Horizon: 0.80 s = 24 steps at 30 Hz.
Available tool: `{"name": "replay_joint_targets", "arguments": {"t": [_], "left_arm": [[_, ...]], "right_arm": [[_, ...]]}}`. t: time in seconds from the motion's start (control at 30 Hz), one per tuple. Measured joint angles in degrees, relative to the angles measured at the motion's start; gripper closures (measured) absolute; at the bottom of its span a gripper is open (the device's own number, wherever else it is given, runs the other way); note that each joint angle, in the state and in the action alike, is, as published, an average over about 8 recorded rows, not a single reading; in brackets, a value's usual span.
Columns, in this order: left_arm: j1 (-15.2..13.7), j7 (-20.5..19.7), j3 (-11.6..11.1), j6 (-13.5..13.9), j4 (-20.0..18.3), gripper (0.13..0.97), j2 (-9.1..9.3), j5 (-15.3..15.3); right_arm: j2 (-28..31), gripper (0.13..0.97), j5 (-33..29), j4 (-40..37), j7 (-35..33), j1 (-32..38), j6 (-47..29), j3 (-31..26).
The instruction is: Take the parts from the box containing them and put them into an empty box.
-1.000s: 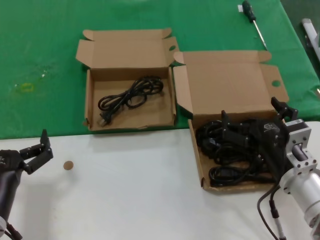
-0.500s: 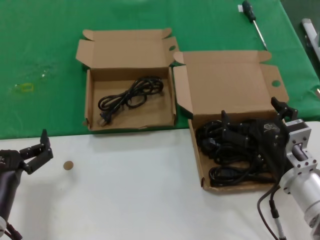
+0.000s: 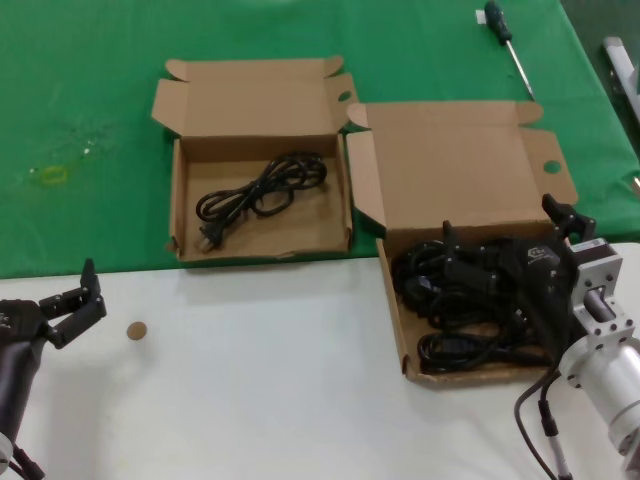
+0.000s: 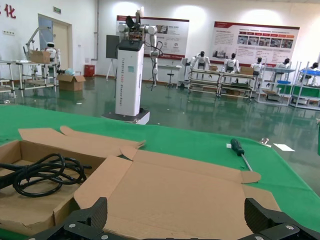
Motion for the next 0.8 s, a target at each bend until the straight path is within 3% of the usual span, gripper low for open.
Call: {"name": "replay_joint_targets", "arguments": {"t": [0.8], "left_arm": [[0.0,0.0,0.0,0.0,0.0,0.132,0.0,0.0]], "right_arm": [[0.0,0.129,0.0,0.0,0.0,0.0,0.0,0.0]]}}
